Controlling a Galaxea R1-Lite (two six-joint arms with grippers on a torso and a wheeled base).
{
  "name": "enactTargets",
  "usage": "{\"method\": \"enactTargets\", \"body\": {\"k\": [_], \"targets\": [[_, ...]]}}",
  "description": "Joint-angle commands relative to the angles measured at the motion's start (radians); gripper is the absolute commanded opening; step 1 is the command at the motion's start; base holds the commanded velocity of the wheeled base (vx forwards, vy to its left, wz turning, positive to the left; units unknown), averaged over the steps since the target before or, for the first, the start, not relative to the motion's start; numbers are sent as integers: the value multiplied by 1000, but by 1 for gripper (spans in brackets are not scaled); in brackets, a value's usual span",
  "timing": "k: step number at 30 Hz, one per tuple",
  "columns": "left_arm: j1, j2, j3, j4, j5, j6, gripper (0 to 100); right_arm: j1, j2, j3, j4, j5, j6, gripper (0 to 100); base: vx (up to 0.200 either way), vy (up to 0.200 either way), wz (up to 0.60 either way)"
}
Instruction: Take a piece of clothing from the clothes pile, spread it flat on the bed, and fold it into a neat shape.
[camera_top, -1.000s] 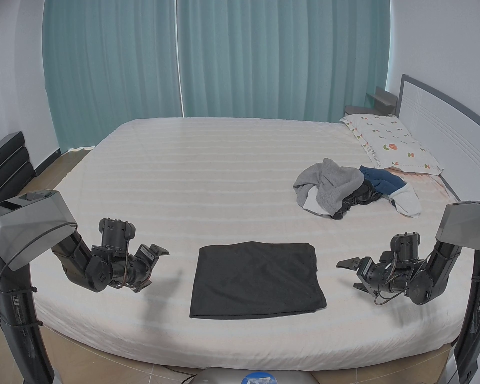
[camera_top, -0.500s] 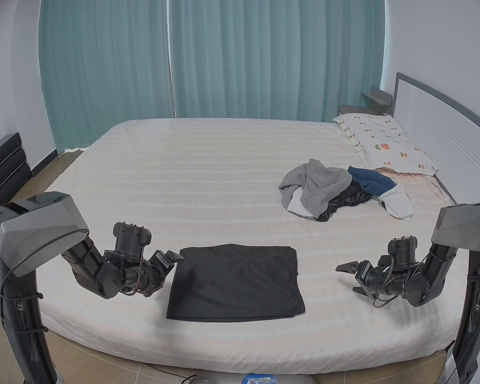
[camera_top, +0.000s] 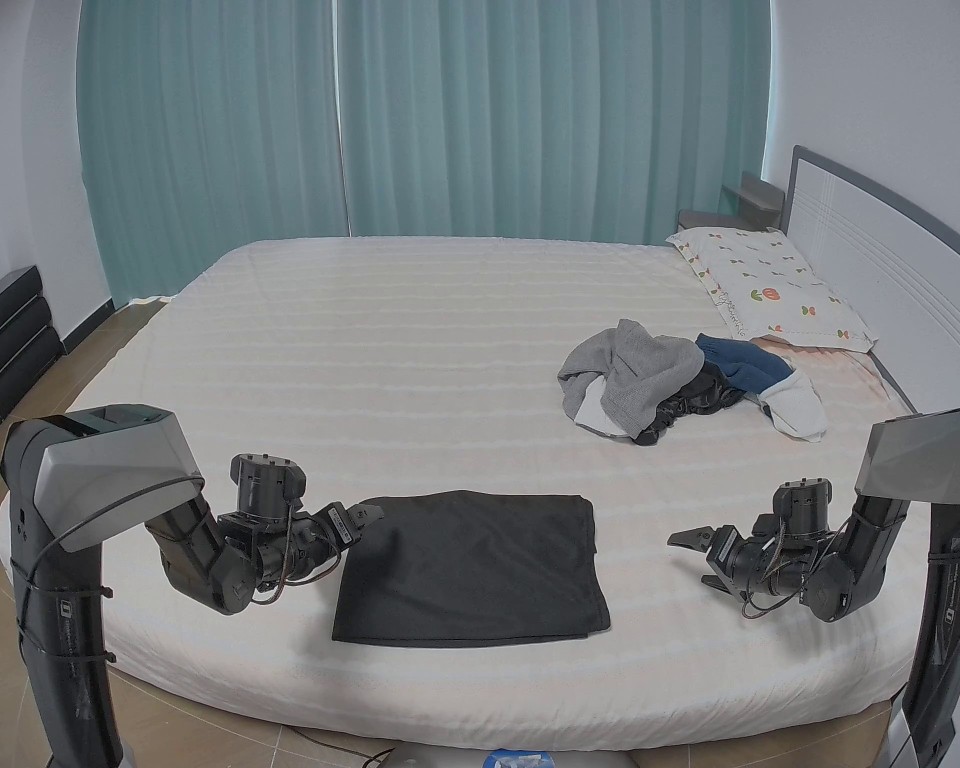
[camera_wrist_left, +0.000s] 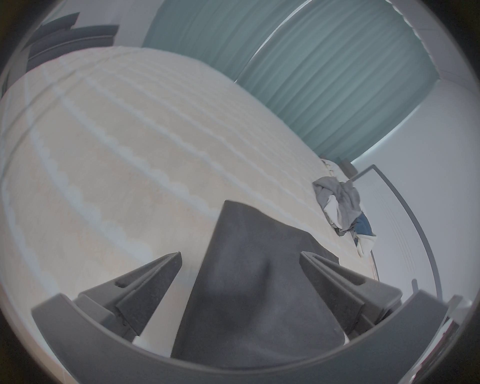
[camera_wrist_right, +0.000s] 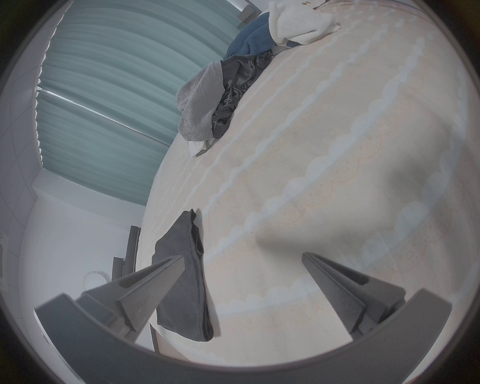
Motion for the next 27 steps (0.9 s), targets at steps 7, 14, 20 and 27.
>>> {"method": "enactTargets", "body": {"k": [7,14,20,27], "targets": [[6,106,40,-118,-68,80,100,4,11,2,-6,0,-2,100,0,0,0],[1,107,38,-126,-73,76,100,4,11,2,-8,0,-2,100,0,0,0],[1,103,42,-126,-74,71,100,4,11,2,-8,0,-2,100,0,0,0],[1,98,43,-126,-73,53,0,4,11,2,-8,0,-2,100,0,0,0]]}}
